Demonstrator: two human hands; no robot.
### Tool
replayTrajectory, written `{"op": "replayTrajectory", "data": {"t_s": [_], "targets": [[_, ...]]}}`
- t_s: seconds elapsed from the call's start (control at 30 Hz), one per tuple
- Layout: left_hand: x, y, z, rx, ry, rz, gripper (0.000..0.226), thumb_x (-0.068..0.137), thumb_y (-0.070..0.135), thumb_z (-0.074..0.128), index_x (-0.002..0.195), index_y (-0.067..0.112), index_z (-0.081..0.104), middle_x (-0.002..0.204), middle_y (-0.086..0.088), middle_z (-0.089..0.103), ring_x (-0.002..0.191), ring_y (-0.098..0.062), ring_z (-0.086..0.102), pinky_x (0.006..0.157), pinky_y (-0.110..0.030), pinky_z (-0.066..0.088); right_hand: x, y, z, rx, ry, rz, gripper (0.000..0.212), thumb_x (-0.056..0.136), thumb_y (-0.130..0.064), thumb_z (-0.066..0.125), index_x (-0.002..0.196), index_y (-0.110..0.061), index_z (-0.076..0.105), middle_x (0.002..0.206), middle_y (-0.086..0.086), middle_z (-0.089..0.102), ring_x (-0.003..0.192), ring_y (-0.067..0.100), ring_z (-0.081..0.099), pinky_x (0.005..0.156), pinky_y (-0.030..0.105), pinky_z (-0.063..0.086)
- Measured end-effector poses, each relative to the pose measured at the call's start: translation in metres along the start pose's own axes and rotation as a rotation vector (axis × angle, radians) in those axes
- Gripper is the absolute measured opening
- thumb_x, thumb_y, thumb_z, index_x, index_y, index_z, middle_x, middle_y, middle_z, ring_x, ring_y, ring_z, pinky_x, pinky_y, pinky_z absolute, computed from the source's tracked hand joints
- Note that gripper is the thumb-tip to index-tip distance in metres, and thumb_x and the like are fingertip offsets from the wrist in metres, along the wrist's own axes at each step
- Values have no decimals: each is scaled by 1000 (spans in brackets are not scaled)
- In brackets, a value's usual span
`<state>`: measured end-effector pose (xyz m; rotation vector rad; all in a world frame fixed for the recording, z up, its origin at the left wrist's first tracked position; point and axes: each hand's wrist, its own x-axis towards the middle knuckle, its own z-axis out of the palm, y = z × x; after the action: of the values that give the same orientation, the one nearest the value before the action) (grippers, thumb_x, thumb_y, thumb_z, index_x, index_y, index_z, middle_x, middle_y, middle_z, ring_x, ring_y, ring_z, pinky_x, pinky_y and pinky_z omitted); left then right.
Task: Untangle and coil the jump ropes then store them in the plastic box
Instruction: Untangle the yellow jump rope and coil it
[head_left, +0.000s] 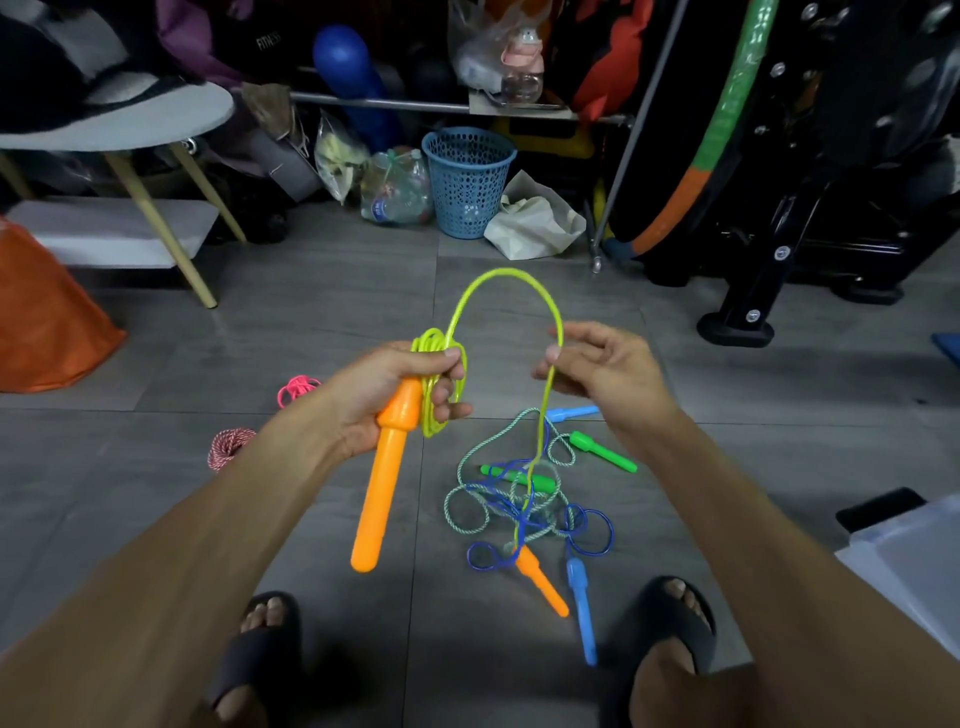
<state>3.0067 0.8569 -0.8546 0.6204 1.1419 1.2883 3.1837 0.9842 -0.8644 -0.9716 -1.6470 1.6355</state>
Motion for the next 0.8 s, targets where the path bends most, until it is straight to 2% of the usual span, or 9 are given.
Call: {"op": "replayTrajectory", "data": {"t_s": [0.07,0.17,0.23,0.33,0.47,0.57,0.63,0.73,0.8], "targets": [[-2,-1,0,18,-18,-42,18,78,17,56,62,7,57,45,-5,45,38,-18,46,84,-39,55,-1,-2,-4,100,127,10,16,86,3,61,97,-5,54,57,1,66,54,16,67,61,27,57],[-4,-3,-2,0,-30,-64,20,79,17,55,62,6,55,46,-7,46,41,-21,48,86,-42,53,3,-10,-10,202,242,-23,6,89,-2,59,89,-8,57,63,5,60,49,13,60,57,25,55],[-4,-3,-2,-29,-19,-66,19,79,18,54,63,7,55,48,-7,48,45,-23,54,81,-41,55,4,-10,-13,114,258,-33,10,91,-4,57,83,-10,60,61,4,54,41,7,48,49,23,47],[-3,-4,-4,-79,2,-45,16,78,19,57,66,8,57,51,-6,52,48,-22,58,60,-32,58,9,-1,-19,-117,300,-44,23,94,-9,51,74,-16,59,56,1,49,36,7,36,44,24,31],[-2,-5,-7,-213,-106,38,29,55,25,87,70,11,66,56,-2,55,52,-16,59,55,-29,54,10,8,-25,-621,179,7,25,92,-11,48,72,-23,55,57,0,57,43,4,47,48,23,33],[0,-5,-9,-339,-175,94,38,49,18,91,80,9,71,61,0,54,58,-14,57,50,-24,50,8,15,-21,-744,138,3,11,88,-12,53,81,-20,56,68,3,65,64,17,58,57,22,40],[0,-4,-6,-392,-181,130,51,53,17,88,99,4,71,65,1,55,60,-12,56,49,-21,47,7,18,-16,-791,123,-29,12,84,-12,55,77,-20,61,72,4,65,73,21,59,66,24,43],[0,-2,0,-381,-106,157,66,53,17,85,112,-2,64,82,0,68,58,-9,58,51,-19,48,1,20,-5,-830,-74,-50,19,81,-8,55,71,-22,63,65,-5,61,64,11,55,64,22,39],[1,1,7,-364,-11,195,41,63,14,74,102,2,66,105,-4,72,59,-9,61,53,-18,50,-7,19,5,-749,-263,-23,21,80,-3,55,70,-20,64,59,-6,60,50,5,49,56,24,40]]}}
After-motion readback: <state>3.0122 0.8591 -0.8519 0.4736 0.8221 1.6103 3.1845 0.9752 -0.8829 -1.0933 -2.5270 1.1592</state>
